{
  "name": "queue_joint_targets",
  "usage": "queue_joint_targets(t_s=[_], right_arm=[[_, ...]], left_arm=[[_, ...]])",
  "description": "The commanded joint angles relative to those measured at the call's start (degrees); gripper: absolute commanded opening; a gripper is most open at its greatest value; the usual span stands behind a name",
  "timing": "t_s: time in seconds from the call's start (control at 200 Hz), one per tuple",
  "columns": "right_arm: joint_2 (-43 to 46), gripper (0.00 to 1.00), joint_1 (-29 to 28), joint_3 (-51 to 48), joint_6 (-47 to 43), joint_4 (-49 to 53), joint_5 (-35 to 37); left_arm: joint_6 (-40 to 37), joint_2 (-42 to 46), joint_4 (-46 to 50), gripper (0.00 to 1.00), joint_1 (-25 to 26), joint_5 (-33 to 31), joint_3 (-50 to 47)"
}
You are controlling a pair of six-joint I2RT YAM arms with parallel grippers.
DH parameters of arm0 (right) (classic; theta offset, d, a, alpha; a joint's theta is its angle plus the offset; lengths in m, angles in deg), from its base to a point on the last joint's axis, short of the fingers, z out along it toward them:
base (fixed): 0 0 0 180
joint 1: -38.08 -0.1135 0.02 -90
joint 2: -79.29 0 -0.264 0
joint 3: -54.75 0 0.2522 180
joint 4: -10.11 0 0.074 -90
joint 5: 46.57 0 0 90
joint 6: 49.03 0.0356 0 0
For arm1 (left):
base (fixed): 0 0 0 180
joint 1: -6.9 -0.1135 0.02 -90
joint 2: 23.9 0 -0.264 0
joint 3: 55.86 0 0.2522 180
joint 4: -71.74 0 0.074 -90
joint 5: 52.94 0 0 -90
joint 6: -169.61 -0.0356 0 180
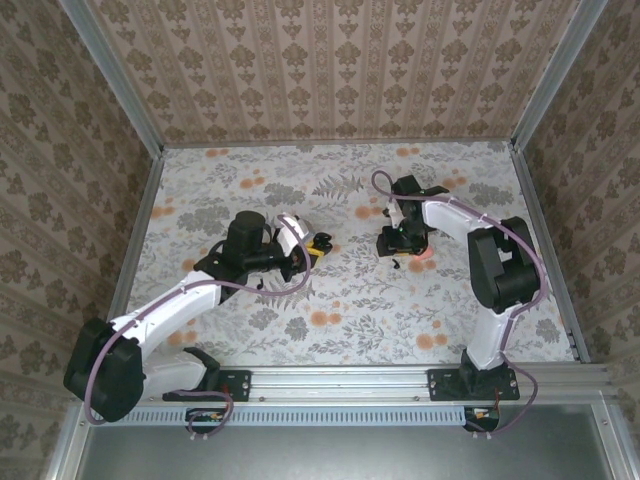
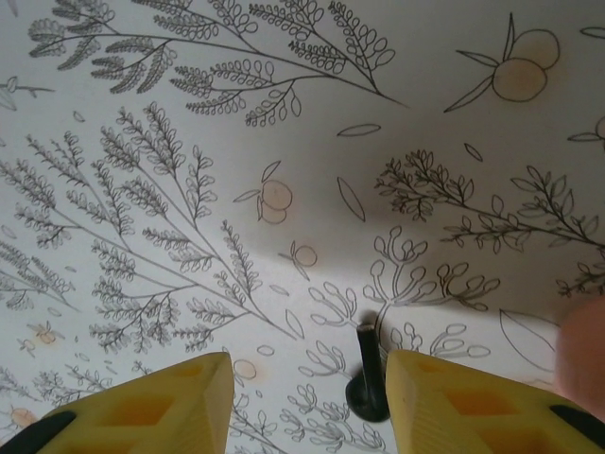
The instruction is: Insert the wireless bluetooth earbuds into the charging case
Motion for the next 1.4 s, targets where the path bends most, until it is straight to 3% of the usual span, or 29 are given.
queue_joint_targets(t_s=[0.0, 1.035, 1.395], right_arm=[[-1.4, 0.46, 0.2, 1.8, 0.9, 2.5, 1.1], [-5.6, 0.38, -3.3, 1.9, -6.1, 6.2, -5.9], [0.4, 0.40, -3.7, 1.0, -5.3, 9.8, -4.2]], left_arm=[[-0.6, 0.7, 0.8, 0.14, -0.7, 0.8, 0.7], [-0.7, 1.3, 2.1, 0.14, -1.1, 1.1, 0.9], [-0.8, 1.1, 2.3, 0.14, -1.1, 1.5, 1.1]])
